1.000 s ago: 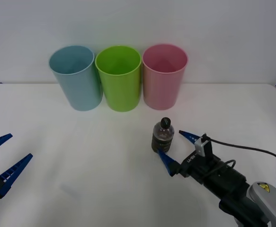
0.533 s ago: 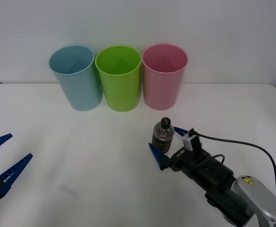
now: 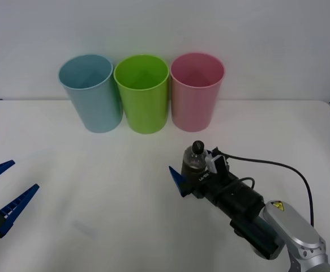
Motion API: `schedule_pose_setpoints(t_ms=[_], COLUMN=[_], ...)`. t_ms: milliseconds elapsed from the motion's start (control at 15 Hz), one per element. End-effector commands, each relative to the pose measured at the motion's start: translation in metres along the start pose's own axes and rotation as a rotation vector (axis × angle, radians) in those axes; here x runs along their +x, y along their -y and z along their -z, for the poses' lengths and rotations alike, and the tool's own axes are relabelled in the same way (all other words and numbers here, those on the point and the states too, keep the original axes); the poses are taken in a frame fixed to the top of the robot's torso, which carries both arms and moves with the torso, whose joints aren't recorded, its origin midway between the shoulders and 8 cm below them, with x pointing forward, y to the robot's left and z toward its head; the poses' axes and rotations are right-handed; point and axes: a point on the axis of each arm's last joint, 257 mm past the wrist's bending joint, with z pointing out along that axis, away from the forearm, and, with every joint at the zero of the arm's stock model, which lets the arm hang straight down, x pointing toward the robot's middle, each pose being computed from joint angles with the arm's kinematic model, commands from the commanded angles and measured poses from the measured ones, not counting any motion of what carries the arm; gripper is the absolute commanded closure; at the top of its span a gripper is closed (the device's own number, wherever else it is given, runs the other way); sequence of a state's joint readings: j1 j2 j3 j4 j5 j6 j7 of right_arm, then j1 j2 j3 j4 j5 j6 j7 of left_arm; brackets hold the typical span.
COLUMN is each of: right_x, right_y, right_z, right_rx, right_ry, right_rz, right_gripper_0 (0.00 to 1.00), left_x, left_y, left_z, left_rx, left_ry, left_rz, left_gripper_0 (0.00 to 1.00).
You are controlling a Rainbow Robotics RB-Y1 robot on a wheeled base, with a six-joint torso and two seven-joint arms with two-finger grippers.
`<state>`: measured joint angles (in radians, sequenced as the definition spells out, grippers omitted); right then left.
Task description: Grasp the object on the table and drop it into the matching bin: aluminum can to the light blue bin, PET bottle to the pink bin.
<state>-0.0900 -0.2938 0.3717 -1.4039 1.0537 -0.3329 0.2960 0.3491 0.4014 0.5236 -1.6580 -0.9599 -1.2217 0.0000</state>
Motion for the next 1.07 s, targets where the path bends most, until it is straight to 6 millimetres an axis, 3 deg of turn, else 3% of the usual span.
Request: schedule_pose_setpoints(t_ms=[67,533,600,667,733,800,1067], right_x=[-0.0022,-0.0012,-0.0009,-0.0008,-0.0007,-0.0015,-0.0018], right_y=[-0.0039,-0.0044,-0.0039,-0.0036,-0.0047,-0.0049,-0.0045], right_z=[-0.0026,-0.0033,-0.003,-0.003,-0.0031,-0.0032,-0.0031], right_rx=[-0.001,0.004,0.004,0.006,0.003,0.002,0.002], right_ry=[0.006,0.005,0.004,0.003,0.003,0.005,0.006], right_rz=[-0.009,-0.01,-0.009,-0.009,-0.007,-0.007,-0.007], right_gripper_0=[0.0,0.0,0.14,0.66,0.9,1.0,1.0], left_x=[0.0,0.0,0.0,0.0,0.0,0.0,0.0], left_y=[0.0,0.0,0.0,0.0,0.0,0.0,0.0], left_z=[0.0,0.0,0.0,0.0,0.0,0.0,0.0], left_rx=[0.0,0.0,0.0,0.0,0.0,0.0,0.0], left_ry=[0.0,0.0,0.0,0.0,0.0,0.0,0.0], left_rz=[0.0,0.0,0.0,0.0,0.0,0.0,0.0], left_gripper_0=[0.0,0.0,0.0,0.0,0.0,0.0,0.0])
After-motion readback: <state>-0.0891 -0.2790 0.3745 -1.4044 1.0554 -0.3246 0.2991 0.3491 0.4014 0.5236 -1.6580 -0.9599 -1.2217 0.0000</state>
